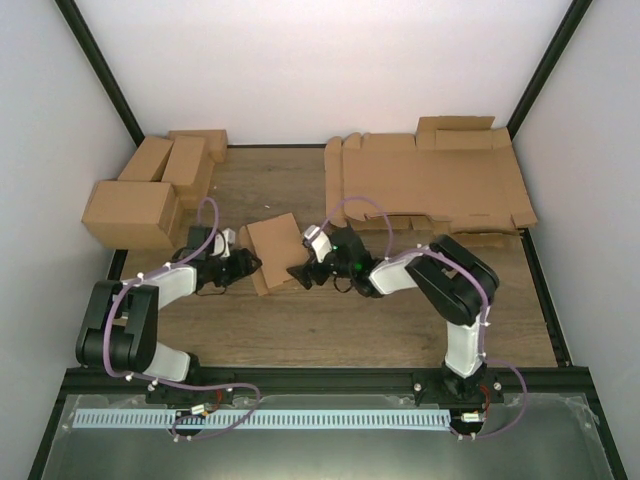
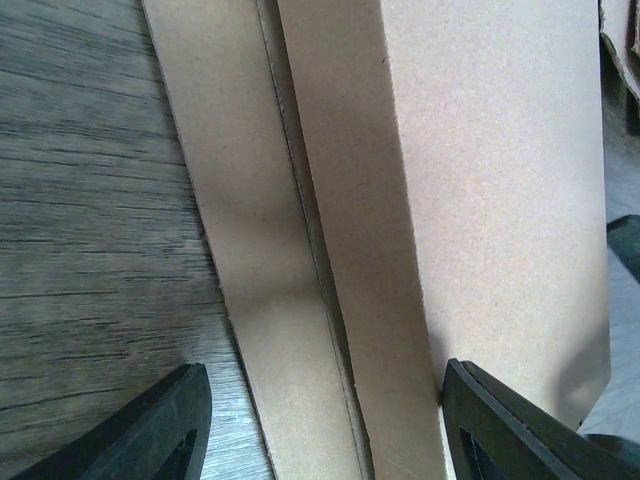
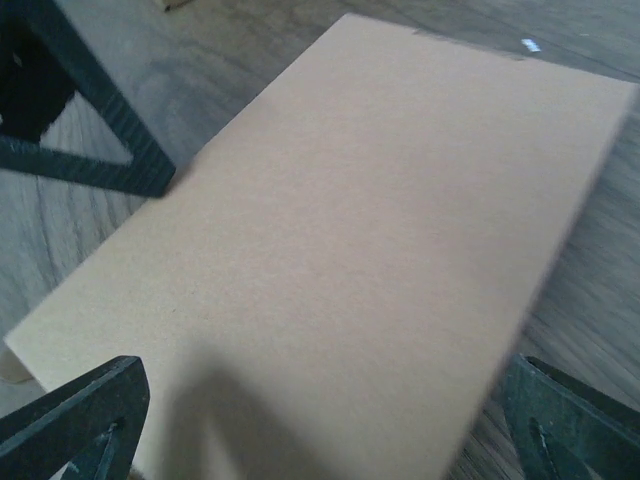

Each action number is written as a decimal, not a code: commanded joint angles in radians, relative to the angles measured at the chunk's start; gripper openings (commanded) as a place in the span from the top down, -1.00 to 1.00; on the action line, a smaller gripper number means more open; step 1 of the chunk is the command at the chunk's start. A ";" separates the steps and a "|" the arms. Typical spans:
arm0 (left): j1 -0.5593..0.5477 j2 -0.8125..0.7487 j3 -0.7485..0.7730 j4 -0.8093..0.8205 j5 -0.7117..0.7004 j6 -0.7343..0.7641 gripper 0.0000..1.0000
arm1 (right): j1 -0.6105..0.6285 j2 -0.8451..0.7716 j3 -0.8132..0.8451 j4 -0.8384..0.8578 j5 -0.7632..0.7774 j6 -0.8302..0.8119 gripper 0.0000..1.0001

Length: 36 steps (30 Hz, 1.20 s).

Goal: Fold the paper box

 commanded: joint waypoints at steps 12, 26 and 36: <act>0.032 0.031 -0.008 -0.020 -0.019 0.053 -0.29 | 0.057 0.251 0.321 -0.102 0.106 -0.238 -1.00; 0.033 0.010 -0.028 0.043 0.078 0.042 -0.29 | -0.018 -0.017 0.055 -0.013 -0.093 0.151 -1.00; 0.032 -0.018 -0.053 0.084 0.149 0.018 -0.31 | -0.035 -0.057 -0.004 -0.057 -0.228 0.403 -0.94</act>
